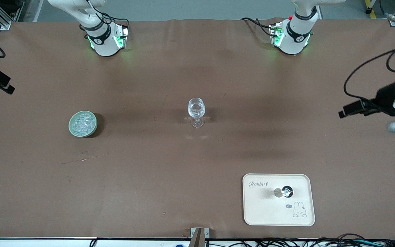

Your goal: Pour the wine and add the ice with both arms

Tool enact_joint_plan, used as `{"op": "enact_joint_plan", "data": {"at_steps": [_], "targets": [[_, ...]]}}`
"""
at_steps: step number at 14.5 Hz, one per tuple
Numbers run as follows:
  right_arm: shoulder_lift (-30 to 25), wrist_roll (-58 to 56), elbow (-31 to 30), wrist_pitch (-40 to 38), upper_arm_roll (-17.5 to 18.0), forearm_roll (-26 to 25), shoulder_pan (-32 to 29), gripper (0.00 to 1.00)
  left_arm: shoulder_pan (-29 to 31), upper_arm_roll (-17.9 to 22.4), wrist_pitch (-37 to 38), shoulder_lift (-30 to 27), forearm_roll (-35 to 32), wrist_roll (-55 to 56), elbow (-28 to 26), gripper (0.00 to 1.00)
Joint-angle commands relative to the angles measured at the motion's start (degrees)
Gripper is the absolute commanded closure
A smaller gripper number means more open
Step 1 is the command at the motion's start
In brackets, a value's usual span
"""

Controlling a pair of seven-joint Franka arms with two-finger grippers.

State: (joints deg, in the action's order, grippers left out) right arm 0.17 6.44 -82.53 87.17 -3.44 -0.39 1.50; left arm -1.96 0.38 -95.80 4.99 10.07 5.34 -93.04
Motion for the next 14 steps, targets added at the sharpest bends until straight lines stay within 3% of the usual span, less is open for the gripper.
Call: {"op": "enact_joint_plan", "data": {"at_steps": [1, 7, 10, 14], "targets": [[-1.3, 0.1, -1.5, 0.6, -0.3, 0.7, 0.4, 0.0, -0.3, -1.6, -2.4, -4.3, -2.1, -0.9, -5.0, 0.0], [-1.3, 0.2, -1.5, 0.6, -0.3, 0.7, 0.4, 0.0, -0.8, -1.9, -0.6, -4.3, -2.3, -1.3, -0.9, 0.0], [-1.3, 0.2, -1.5, 0.5, -0.3, 0.8, 0.3, 0.0, -0.9, -3.2, -0.5, -3.6, -6.9, -1.7, -0.7, 0.0], [-1.3, 0.2, -1.6, 0.6, -0.2, 0.8, 0.3, 0.0, -1.0, -3.5, -0.4, -3.5, -6.6, 0.2, -0.4, 0.0]]}}
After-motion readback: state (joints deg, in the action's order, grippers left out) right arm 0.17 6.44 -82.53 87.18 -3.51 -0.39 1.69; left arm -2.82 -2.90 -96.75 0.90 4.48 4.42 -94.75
